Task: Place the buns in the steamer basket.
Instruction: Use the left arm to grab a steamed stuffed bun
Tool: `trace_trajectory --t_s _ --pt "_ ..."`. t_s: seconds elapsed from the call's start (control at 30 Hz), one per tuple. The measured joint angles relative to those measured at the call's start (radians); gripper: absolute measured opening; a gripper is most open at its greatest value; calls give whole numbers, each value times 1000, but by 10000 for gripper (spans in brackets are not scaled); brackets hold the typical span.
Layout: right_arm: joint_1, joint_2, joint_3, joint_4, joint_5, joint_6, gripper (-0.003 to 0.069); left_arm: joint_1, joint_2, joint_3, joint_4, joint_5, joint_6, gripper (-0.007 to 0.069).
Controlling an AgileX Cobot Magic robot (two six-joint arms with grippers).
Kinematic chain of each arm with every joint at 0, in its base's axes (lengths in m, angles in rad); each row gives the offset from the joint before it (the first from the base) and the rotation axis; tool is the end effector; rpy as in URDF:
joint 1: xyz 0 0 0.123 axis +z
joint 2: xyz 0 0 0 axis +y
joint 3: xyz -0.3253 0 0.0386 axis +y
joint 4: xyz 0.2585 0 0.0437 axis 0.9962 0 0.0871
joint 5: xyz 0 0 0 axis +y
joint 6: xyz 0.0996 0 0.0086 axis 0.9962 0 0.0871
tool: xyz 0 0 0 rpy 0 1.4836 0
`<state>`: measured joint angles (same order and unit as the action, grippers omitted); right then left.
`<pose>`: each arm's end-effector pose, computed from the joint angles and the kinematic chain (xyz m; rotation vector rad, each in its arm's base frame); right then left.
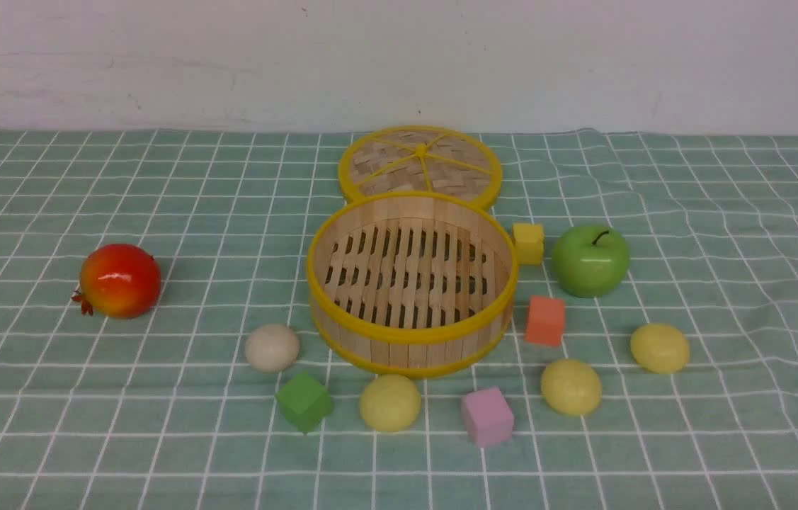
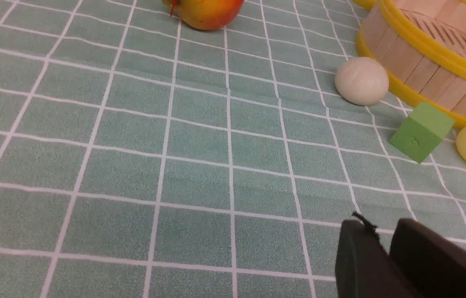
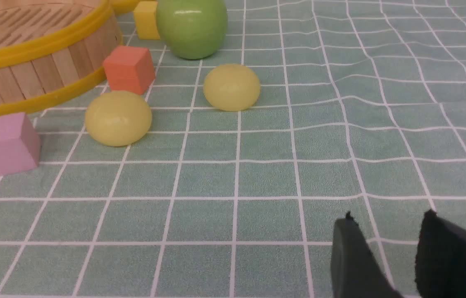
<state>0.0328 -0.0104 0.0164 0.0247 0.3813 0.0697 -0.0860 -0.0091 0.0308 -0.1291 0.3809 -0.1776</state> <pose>0.0285 0.0019 0.1707 0.0496 1.8712 0.0951 0.0282 -0.0072 0.1659 -0.1672 1.8872 -0.3073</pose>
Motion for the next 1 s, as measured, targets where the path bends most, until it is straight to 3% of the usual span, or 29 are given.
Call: trace_trajectory --t_s 1.0 --pt "0 0 0 0 0 0 240 0 0 0 7 0 0 131"
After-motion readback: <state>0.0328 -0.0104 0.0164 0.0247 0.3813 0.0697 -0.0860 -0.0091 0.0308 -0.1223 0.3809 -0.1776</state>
